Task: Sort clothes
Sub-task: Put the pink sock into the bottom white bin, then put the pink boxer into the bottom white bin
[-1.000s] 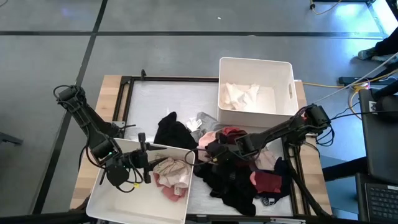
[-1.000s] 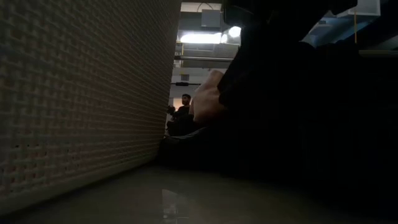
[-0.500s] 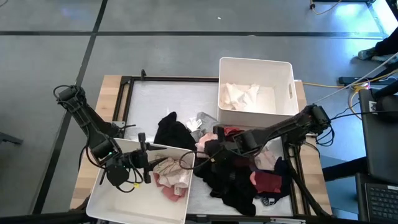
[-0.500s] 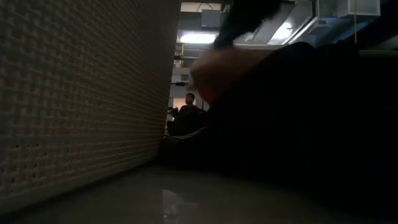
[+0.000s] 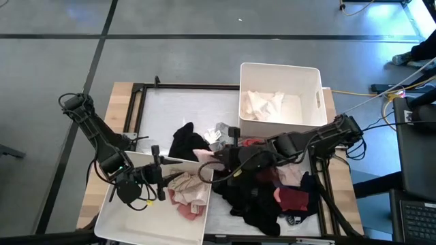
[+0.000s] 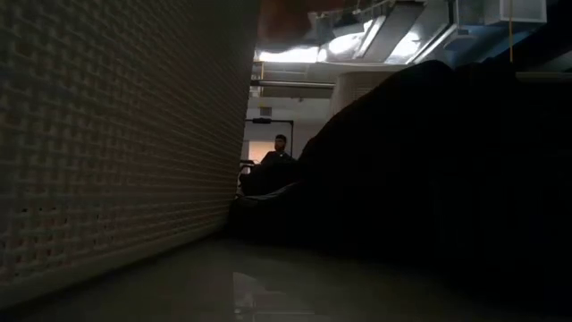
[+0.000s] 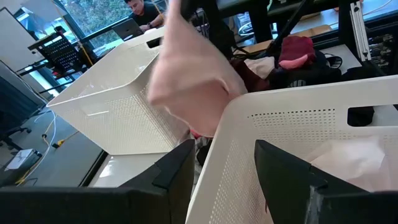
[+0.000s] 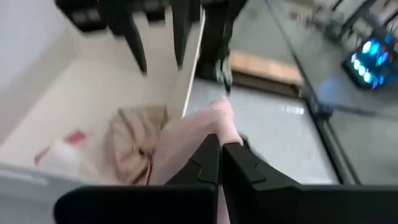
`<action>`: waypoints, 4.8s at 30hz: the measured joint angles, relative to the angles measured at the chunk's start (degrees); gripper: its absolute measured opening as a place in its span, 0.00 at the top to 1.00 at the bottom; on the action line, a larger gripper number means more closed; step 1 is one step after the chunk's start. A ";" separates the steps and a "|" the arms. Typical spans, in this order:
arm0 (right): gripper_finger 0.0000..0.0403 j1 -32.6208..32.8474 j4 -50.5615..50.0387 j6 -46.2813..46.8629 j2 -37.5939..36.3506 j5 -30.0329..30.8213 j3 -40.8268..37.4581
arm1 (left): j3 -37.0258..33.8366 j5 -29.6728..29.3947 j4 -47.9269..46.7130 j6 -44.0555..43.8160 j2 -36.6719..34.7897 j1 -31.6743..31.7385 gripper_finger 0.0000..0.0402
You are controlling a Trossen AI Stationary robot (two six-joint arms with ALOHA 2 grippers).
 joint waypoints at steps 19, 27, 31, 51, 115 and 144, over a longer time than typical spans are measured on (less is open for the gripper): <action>0.95 -0.01 24.38 -8.81 8.17 -23.04 0.15 | 0.02 -0.02 -1.15 -0.73 0.00 0.00 0.61; 0.95 -0.14 19.15 -9.12 13.84 -20.78 0.13 | 0.02 -0.06 -1.14 -1.79 0.00 0.59 0.61; 0.95 -0.13 19.55 -9.06 15.54 -18.35 0.13 | 0.02 -0.06 -1.16 -1.94 0.00 0.52 0.61; 0.68 -0.77 20.96 -9.03 16.18 -14.05 0.11 | 0.02 -0.05 -1.18 -1.95 0.00 0.55 0.61; 0.31 18.35 -46.32 71.53 -17.02 -9.10 -30.45 | 0.02 -0.02 -1.39 -2.16 0.00 0.52 0.61; 0.95 18.33 -25.28 70.53 -25.22 -21.48 -54.67 | 0.02 -0.02 -1.36 -2.12 0.00 0.52 0.61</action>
